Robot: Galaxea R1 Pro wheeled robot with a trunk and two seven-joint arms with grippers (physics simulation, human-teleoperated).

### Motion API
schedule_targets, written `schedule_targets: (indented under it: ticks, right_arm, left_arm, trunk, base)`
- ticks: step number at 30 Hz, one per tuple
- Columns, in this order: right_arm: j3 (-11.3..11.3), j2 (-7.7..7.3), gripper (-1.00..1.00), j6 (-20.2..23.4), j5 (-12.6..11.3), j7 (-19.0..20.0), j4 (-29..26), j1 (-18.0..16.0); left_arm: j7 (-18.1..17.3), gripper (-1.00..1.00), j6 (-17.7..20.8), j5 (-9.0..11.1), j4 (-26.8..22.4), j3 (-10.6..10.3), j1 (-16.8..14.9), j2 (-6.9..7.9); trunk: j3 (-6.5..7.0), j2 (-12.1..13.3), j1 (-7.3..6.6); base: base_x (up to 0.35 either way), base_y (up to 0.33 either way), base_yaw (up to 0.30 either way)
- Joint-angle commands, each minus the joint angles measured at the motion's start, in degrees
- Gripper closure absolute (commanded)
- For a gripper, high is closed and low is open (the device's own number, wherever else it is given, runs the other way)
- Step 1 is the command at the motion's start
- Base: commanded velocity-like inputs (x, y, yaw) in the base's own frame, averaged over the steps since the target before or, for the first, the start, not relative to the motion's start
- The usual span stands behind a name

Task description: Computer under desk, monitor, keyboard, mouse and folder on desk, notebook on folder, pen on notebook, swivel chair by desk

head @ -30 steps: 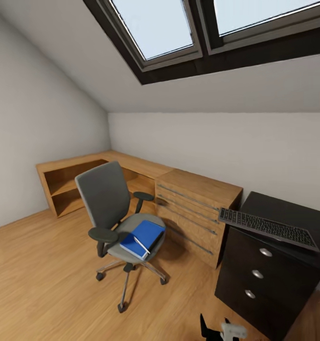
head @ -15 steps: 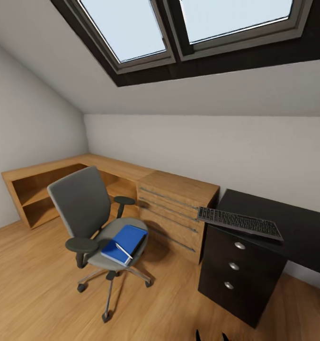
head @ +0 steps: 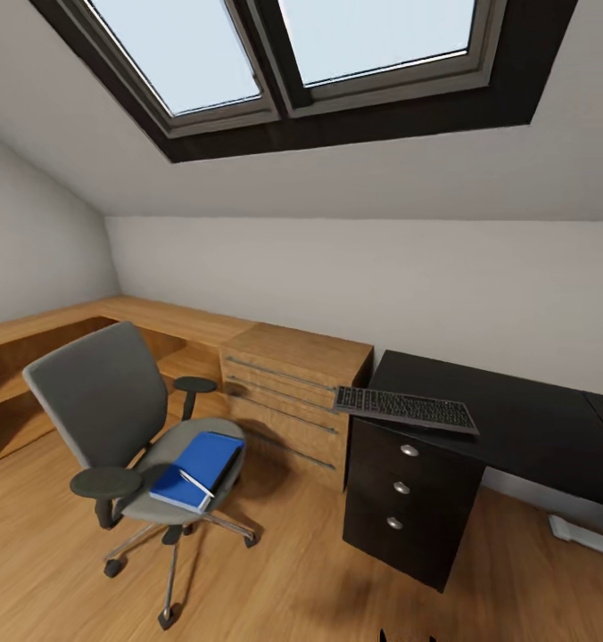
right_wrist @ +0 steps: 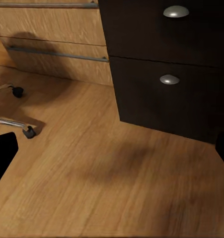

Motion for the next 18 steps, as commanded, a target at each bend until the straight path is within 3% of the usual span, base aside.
schedule_targets:
  ticks: [1, 8, 11, 18]
  right_arm:
    - [-0.6, 0.08, -1.00, 0.2, 0.3, 0.0, -0.1, 0.0]
    - [-0.7, 0.41, -1.00, 0.5, -0.1, -0.1, -0.2, 0.0]
    - [-0.8, 1.60, -1.00, 0.7, -0.2, -0.5, -0.1, 0.0]
    - [-0.7, 2.09, -1.00, 0.8, -0.1, -1.1, -0.1, 0.0]
  left_arm:
    - [0.4, -1.00, -0.2, 0.6, 0.0, -0.5, 0.0, 0.03]
    - [0.3, -1.00, -0.2, 0.6, 0.0, -0.4, 0.0, 0.03]
    - [0.3, -1.00, -0.2, 0.6, 0.1, -0.4, 0.0, 0.03]
    - [0.3, -1.00, -0.2, 0.6, 0.0, -0.4, 0.0, 0.03]
  trunk:
    - [-0.06, 0.0, 0.00]
    - [-0.06, 0.0, 0.00]
    - [-0.06, 0.0, 0.00]
    - [-0.06, 0.0, 0.00]
  base:
    - [0.000, 0.000, -0.133]
    - [0.000, 0.000, -0.032]
    - [0.000, 0.000, -0.085]
    - [0.000, 0.000, -0.085]
